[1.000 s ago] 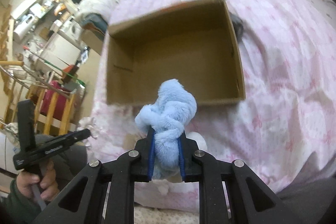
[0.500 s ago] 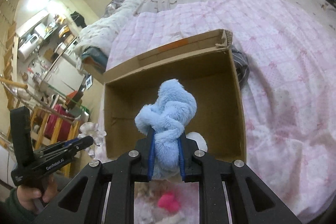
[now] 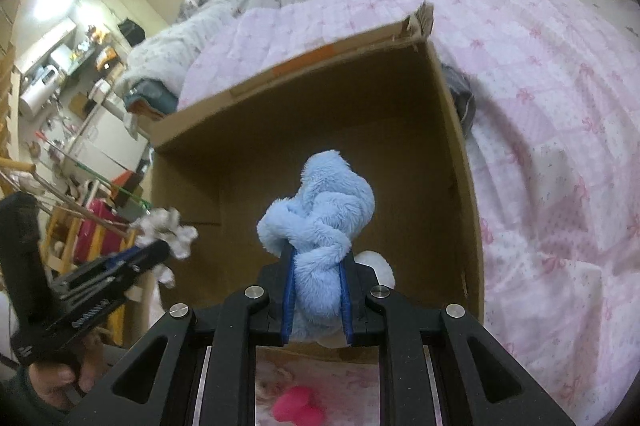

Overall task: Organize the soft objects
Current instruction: 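Carry both scrunchies over the box and open both tools to drop them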

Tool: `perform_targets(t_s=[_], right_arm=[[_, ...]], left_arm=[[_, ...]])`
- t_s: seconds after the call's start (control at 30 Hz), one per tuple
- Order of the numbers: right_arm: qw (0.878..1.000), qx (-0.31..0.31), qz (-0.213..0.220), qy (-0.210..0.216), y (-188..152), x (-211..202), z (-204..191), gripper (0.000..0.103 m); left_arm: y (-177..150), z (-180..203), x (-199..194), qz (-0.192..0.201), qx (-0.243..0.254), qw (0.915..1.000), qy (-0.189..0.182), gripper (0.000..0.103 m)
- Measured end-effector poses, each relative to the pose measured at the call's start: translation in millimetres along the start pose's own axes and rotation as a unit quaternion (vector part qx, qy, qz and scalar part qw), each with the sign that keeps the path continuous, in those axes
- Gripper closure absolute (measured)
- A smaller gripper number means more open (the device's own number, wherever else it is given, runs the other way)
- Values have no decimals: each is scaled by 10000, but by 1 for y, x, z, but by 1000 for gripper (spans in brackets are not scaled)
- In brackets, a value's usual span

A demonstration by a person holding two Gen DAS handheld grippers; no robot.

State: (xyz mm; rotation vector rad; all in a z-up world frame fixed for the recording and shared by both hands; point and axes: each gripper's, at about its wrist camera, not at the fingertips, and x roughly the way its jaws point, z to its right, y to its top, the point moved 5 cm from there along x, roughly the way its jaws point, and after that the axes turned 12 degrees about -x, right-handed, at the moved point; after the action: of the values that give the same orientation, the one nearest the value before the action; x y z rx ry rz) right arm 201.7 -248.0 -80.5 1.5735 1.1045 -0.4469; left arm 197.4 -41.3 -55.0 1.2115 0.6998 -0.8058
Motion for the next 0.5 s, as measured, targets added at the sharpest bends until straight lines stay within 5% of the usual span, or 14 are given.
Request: perform_targets(t_s=[0.2, 0.5], right_arm=[[9980, -127, -594, -179, -14, 23, -4, 83], [9981, -15, -590, -148, -15, 21, 2, 83]], left_arm=[[-4, 0, 10, -181, -52, 9998, -27, 88], [-4, 4, 12, -113, 19, 9999, 22, 88]])
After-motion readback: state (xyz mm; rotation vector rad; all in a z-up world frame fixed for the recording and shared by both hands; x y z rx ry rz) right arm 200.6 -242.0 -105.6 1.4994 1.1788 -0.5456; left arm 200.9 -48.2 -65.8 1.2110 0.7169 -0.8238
